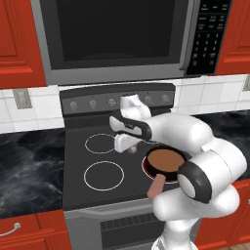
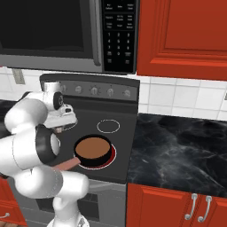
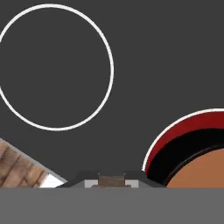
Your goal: Pick up the sugar cube(s) and place them in the saucepan with hot chocolate.
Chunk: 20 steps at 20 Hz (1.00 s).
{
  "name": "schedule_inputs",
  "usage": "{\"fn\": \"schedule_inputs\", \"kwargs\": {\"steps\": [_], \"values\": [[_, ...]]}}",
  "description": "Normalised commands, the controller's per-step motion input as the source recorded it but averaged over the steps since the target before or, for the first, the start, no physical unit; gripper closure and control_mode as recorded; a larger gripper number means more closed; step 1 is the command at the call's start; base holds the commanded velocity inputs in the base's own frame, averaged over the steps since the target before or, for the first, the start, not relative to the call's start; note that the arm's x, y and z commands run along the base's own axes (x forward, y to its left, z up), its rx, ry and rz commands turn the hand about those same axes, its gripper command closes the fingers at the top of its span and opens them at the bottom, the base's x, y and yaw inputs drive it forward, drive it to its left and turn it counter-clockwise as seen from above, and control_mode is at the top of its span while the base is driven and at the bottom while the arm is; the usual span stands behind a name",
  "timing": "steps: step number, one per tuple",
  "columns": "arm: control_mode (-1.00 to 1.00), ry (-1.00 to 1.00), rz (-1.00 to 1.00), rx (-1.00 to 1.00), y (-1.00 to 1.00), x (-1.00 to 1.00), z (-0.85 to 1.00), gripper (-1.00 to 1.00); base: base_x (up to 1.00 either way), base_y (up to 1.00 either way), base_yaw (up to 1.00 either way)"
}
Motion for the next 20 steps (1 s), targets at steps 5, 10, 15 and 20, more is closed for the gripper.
{"fn": "schedule_inputs", "kwargs": {"steps": [5,10,15,20], "values": [[-1.00,0.20,-0.27,-0.04,-1.00,0.25,0.00,1.00,0.00,0.00,0.00],[-1.00,0.03,-0.20,0.00,-0.90,-0.05,-0.03,1.00,0.00,0.00,0.00],[-1.00,-0.02,-0.06,0.00,-0.44,-0.03,-0.14,1.00,0.00,0.00,0.00],[-1.00,0.00,0.00,0.00,0.00,0.00,-0.13,1.00,0.00,0.00,0.00]]}}
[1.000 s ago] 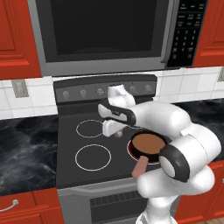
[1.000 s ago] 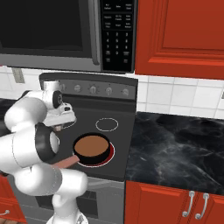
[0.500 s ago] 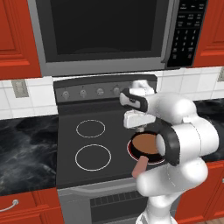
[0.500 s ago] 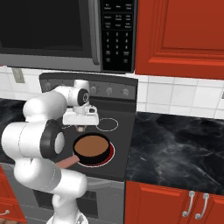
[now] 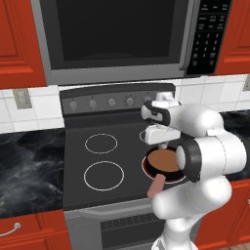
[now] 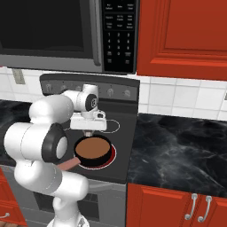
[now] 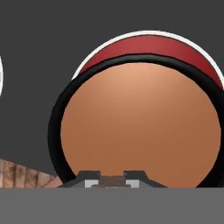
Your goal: Pick up the sugar cube(s) and place them in the saucepan with hot chocolate.
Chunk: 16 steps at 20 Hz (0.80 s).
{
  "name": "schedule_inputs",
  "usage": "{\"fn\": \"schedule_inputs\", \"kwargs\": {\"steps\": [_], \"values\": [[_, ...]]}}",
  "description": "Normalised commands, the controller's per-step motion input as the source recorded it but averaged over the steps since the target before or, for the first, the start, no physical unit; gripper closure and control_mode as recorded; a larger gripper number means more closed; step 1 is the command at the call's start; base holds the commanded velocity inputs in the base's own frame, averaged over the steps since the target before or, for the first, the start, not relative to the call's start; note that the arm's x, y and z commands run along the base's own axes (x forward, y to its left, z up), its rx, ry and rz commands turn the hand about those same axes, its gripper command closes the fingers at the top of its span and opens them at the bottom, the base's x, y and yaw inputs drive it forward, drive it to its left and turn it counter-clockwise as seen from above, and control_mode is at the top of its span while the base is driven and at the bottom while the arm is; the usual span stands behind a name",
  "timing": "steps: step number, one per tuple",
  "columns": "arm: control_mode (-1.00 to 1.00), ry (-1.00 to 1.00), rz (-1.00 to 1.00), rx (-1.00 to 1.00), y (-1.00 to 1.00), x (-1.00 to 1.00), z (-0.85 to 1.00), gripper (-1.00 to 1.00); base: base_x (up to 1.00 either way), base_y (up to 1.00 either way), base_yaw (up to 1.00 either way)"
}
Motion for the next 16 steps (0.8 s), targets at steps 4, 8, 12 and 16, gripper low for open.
{"fn": "schedule_inputs", "kwargs": {"steps": [4,8,12,16], "values": [[-1.00,0.00,0.00,0.00,0.00,0.09,-0.22,1.00,0.00,0.00,0.00],[-1.00,0.00,0.00,0.00,0.00,0.11,-0.19,1.00,0.00,0.00,0.00],[-1.00,0.00,0.00,0.00,0.00,0.16,-0.19,1.00,0.00,0.00,0.00],[-1.00,0.00,0.00,0.00,-0.03,0.25,-0.06,1.00,0.00,0.00,0.00]]}}
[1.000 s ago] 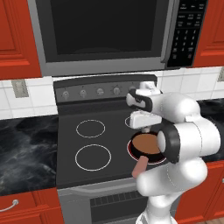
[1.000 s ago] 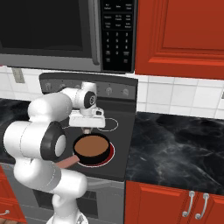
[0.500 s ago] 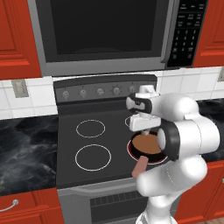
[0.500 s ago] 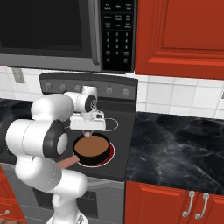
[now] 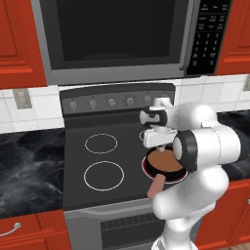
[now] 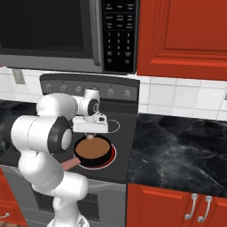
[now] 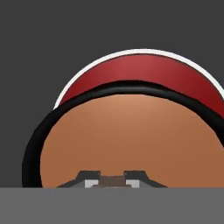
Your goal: Pick up the sugar cube(s) and place them in the saucepan with hot chocolate.
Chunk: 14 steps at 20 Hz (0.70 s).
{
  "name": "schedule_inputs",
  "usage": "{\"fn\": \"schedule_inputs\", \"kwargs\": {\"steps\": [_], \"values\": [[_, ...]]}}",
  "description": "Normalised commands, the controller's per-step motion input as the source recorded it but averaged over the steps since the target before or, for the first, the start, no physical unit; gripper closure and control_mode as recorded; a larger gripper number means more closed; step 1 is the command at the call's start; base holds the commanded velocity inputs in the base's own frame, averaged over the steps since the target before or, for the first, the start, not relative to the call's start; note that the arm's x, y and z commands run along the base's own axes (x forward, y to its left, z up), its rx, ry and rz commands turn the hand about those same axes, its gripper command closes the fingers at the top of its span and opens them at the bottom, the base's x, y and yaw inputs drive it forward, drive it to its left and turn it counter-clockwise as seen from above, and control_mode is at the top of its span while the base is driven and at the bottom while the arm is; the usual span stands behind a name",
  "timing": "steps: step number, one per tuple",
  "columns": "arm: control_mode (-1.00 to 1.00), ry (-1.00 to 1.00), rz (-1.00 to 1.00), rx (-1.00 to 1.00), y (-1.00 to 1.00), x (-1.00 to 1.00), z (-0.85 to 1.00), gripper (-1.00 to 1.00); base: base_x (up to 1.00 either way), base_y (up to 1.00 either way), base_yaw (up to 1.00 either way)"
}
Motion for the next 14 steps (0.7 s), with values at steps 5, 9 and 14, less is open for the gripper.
{"fn": "schedule_inputs", "kwargs": {"steps": [5,9,14], "values": [[-1.00,-0.01,0.00,0.00,-0.05,0.12,-0.01,1.00,0.00,0.00,0.00],[-1.00,-0.14,0.00,0.00,-0.07,-0.09,-0.05,1.00,0.00,0.00,0.00],[-1.00,-0.10,0.00,0.00,-0.07,-0.20,-0.18,1.00,0.00,0.00,0.00]]}}
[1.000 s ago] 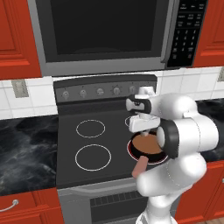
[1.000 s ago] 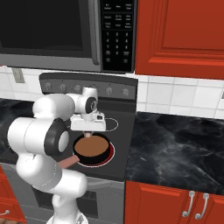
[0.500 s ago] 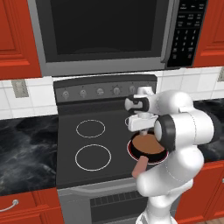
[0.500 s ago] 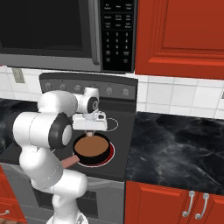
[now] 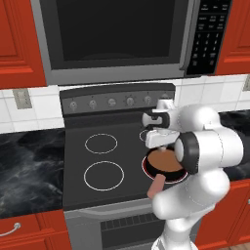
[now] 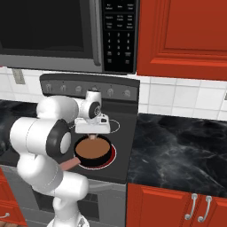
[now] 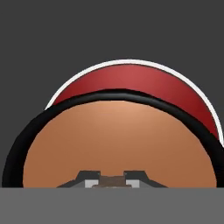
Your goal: Pick up the sugar cube(s) and place them in the saucepan with hot chocolate.
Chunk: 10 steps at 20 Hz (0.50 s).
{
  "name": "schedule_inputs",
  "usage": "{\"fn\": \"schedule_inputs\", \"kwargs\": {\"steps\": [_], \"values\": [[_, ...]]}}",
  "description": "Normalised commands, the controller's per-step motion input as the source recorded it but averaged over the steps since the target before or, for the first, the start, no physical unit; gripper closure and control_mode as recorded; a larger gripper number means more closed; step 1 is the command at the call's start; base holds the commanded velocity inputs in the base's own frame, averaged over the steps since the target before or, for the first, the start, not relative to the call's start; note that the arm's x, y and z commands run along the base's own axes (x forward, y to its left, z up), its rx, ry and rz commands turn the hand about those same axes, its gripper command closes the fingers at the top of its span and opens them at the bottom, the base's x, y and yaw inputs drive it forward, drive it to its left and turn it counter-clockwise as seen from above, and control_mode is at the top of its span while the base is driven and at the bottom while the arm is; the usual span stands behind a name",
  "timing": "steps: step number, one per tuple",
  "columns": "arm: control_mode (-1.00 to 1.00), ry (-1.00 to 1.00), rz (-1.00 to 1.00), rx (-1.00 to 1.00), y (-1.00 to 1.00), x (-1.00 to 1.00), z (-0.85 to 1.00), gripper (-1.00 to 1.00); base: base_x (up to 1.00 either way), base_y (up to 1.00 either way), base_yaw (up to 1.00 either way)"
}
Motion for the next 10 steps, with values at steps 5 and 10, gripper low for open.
{"fn": "schedule_inputs", "kwargs": {"steps": [5,10], "values": [[-1.00,-0.04,0.00,0.00,0.00,-0.14,-0.15,1.00,0.00,0.00,0.00],[-1.00,-0.03,0.00,0.00,0.00,-0.06,-0.08,1.00,0.00,0.00,0.00]]}}
